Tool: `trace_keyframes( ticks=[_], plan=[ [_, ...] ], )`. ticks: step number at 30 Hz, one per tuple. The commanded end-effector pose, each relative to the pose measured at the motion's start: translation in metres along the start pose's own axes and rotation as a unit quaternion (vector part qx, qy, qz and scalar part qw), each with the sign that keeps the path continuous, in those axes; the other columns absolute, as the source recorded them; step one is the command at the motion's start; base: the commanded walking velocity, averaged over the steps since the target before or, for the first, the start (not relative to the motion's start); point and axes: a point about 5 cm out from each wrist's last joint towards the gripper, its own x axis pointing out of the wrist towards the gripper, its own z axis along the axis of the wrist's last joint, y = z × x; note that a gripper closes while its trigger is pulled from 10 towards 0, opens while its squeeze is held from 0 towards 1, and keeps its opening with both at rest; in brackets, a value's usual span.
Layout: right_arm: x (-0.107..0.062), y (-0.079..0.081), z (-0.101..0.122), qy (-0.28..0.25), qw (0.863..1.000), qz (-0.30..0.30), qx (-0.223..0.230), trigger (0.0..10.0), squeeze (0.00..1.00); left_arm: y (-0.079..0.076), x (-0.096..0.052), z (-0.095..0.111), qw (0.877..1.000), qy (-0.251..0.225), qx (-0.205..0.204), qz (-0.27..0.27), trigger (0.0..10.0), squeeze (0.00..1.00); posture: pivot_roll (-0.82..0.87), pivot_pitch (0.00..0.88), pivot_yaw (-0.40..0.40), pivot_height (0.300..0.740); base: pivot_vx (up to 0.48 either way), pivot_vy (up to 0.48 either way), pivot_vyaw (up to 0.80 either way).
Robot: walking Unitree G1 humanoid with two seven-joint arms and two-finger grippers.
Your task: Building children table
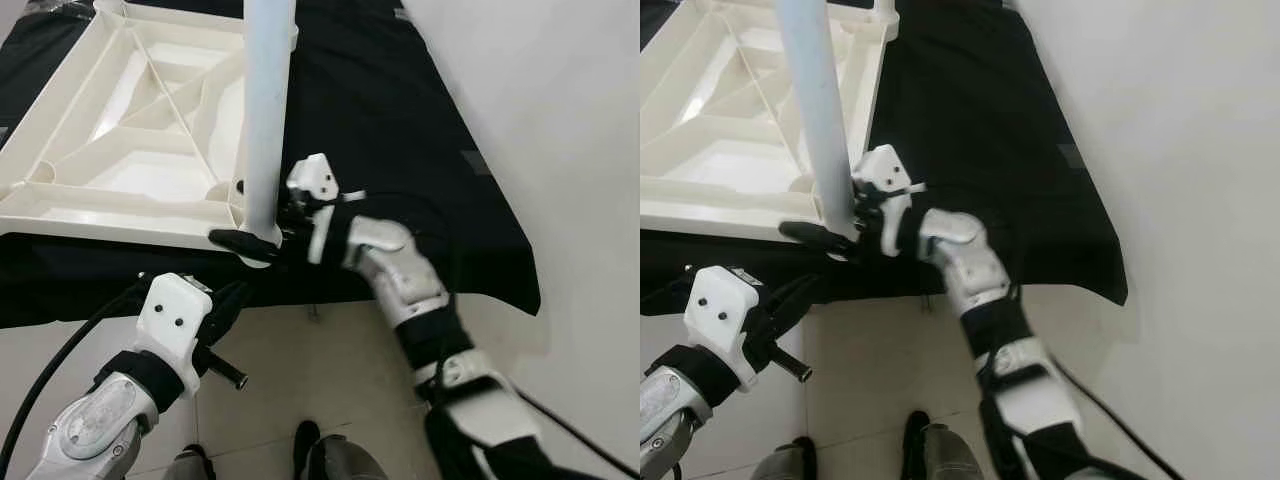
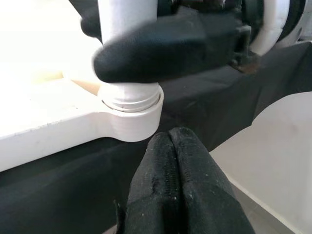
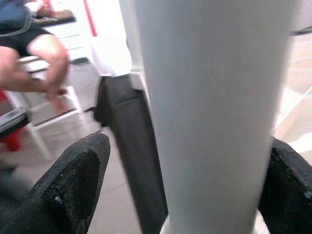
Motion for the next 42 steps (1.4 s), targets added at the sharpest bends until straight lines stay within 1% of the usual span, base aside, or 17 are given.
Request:
trace_keyframes(
  ticks=[1, 7, 10, 11, 12, 13, 20, 27, 29, 30, 31, 33, 34, 35, 37, 39, 42],
  plan=[
    [0.002, -0.002, -0.001, 0.003, 1.000, 0.021, 0.001, 10.0, 0.00, -0.002, -0.003, -0.004, 1.000, 0.013, 0.002, -0.004, 10.0, 0.00, 0.16, 0.310, -0.175, 0.740, 0.000, 0.000, 0.00],
    [0.003, -0.013, 0.009, -0.001, 1.000, 0.009, 0.009, 10.0, 0.00, -0.002, -0.003, -0.003, 1.000, 0.013, 0.003, -0.002, 10.0, 0.00, 0.17, 0.311, -0.181, 0.740, 0.000, 0.000, 0.00],
    [0.004, -0.015, 0.010, -0.001, 0.999, 0.032, 0.012, 10.0, 0.00, -0.002, -0.003, -0.003, 1.000, 0.014, 0.004, -0.001, 10.0, 0.00, 0.17, 0.312, -0.179, 0.740, 0.000, 0.000, 0.00],
    [0.004, -0.015, 0.010, 0.000, 0.999, 0.043, 0.012, 4.7, 0.00, -0.002, -0.003, -0.003, 1.000, 0.014, 0.004, -0.001, 10.0, 0.00, 0.17, 0.311, -0.180, 0.740, 0.000, 0.000, 0.00],
    [0.004, -0.015, 0.010, 0.000, 0.999, 0.043, 0.012, 4.7, 0.00, -0.002, -0.003, -0.003, 1.000, 0.014, 0.004, -0.001, 10.0, 0.00, 0.17, 0.311, -0.180, 0.740, 0.000, 0.000, 0.00],
    [0.005, -0.015, 0.010, 0.002, 0.999, 0.050, 0.012, 0.0, 0.00, -0.002, -0.003, -0.003, 1.000, 0.014, 0.004, -0.001, 10.0, 0.00, 0.17, 0.312, -0.180, 0.740, 0.000, 0.000, 0.00],
    [0.003, -0.018, 0.013, 0.010, 0.996, 0.084, 0.004, 0.0, 0.00, -0.002, -0.004, -0.003, 1.000, 0.013, 0.005, 0.000, 10.0, 0.00, 0.17, 0.310, -0.180, 0.740, 0.000, 0.000, 0.00],
    [-0.003, -0.022, 0.010, 0.017, 0.998, 0.064, -0.002, 0.0, 0.00, -0.002, -0.003, -0.004, 1.000, 0.013, 0.003, -0.001, 10.0, 0.00, 0.16, 0.306, -0.183, 0.740, 0.000, 0.000, 0.00],
    [-0.010, -0.024, 0.002, 0.028, 0.999, 0.023, -0.011, 0.0, 0.00, -0.003, -0.004, -0.004, 1.000, 0.013, 0.003, 0.000, 10.0, 0.00, 0.15, 0.303, -0.189, 0.740, 0.000, 0.000, 0.00],
    [-0.015, -0.027, -0.005, 0.039, 0.999, -0.031, -0.010, 0.0, 0.00, -0.002, -0.005, -0.004, 1.000, 0.014, 0.003, 0.002, 10.0, 0.00, 0.15, 0.306, -0.199, 0.740, 0.000, 0.000, 0.00],
    [-0.015, -0.027, -0.005, 0.039, 0.999, -0.031, -0.010, 0.0, 0.00, -0.002, -0.005, -0.004, 1.000, 0.014, 0.003, 0.002, 10.0, 0.00, 0.15, 0.306, -0.199, 0.740, 0.000, 0.000, 0.00],
    [-0.021, -0.031, -0.015, 0.051, 0.993, -0.105, 0.000, 0.0, 0.00, -0.001, -0.006, -0.004, 1.000, 0.015, 0.004, 0.004, 10.0, 0.00, 0.15, 0.304, -0.204, 0.740, 0.000, 0.000, 0.00],
    [-0.021, -0.031, -0.015, 0.051, 0.993, -0.105, 0.000, 0.0, 0.00, -0.001, -0.006, -0.004, 1.000, 0.015, 0.004, 0.004, 10.0, 0.00, 0.15, 0.304, -0.204, 0.740, 0.000, 0.000, 0.00],
    [-0.021, -0.018, -0.041, 0.072, 0.972, -0.223, 0.032, 0.0, 0.00, 0.000, -0.007, -0.004, 1.000, 0.015, 0.003, 0.004, 10.0, 0.00, 0.13, 0.313, -0.195, 0.740, 0.000, 0.000, 0.00],
    [-0.031, 0.001, -0.065, 0.099, 0.922, -0.368, 0.061, 0.0, 0.00, 0.001, -0.007, -0.004, 1.000, 0.015, 0.003, 0.003, 10.0, 0.00, 0.13, 0.315, -0.191, 0.740, 0.000, 0.000, 0.00],
    [-0.008, 0.035, -0.070, 0.087, 0.937, -0.330, 0.070, 0.0, 0.00, -0.001, -0.007, -0.006, 1.000, 0.018, 0.001, -0.003, 10.0, 0.00, 0.13, 0.303, -0.176, 0.740, 0.000, 0.000, 0.00],
    [-0.008, 0.035, -0.070, 0.087, 0.937, -0.330, 0.070, 0.0, 0.00, -0.001, -0.007, -0.006, 1.000, 0.018, 0.001, -0.003, 10.0, 0.00, 0.13, 0.303, -0.176, 0.740, 0.000, 0.000, 0.00]
  ],
)
